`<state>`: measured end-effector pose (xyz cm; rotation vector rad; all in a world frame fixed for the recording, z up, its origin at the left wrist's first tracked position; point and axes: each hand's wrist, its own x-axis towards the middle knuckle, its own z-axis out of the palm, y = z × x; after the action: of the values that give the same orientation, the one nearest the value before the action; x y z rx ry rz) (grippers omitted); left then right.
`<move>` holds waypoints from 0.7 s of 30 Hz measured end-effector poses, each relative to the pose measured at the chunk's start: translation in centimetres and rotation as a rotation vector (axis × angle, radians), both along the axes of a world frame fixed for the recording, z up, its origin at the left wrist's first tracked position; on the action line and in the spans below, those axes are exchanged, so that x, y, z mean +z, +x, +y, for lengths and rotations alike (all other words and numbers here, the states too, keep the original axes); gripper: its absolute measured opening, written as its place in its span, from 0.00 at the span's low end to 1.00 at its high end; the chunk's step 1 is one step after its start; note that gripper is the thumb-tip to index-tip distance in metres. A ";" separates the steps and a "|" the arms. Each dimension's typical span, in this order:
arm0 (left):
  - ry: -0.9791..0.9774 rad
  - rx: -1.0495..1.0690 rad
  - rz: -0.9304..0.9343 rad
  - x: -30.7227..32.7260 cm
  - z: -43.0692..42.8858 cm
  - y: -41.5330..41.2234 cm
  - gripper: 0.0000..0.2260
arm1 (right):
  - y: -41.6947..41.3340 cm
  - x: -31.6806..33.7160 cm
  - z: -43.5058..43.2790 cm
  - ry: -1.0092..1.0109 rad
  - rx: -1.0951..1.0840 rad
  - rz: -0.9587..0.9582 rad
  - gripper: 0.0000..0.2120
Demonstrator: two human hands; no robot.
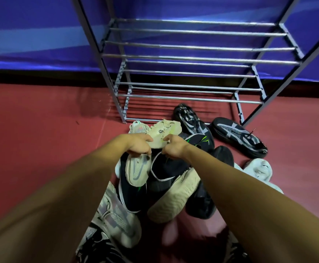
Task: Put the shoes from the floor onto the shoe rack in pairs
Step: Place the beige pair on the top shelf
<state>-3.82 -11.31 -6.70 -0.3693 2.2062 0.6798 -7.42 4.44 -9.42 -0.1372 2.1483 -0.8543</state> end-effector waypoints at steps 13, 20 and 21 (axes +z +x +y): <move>0.114 0.041 0.448 13.2 1.6 0.8 0.08 | -1.2 14.1 2.7 -0.111 0.054 0.379 0.11; 0.035 0.028 0.764 23.7 1.4 0.9 0.10 | -2.4 23.8 4.0 -0.263 0.022 0.490 0.13; 0.054 0.045 0.818 24.7 1.4 1.0 0.10 | -2.4 24.9 4.4 -0.309 0.006 0.494 0.11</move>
<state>-2.79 -9.95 18.04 -0.1119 2.9371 1.0431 -9.85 8.82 15.48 -0.5619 2.4430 -1.2465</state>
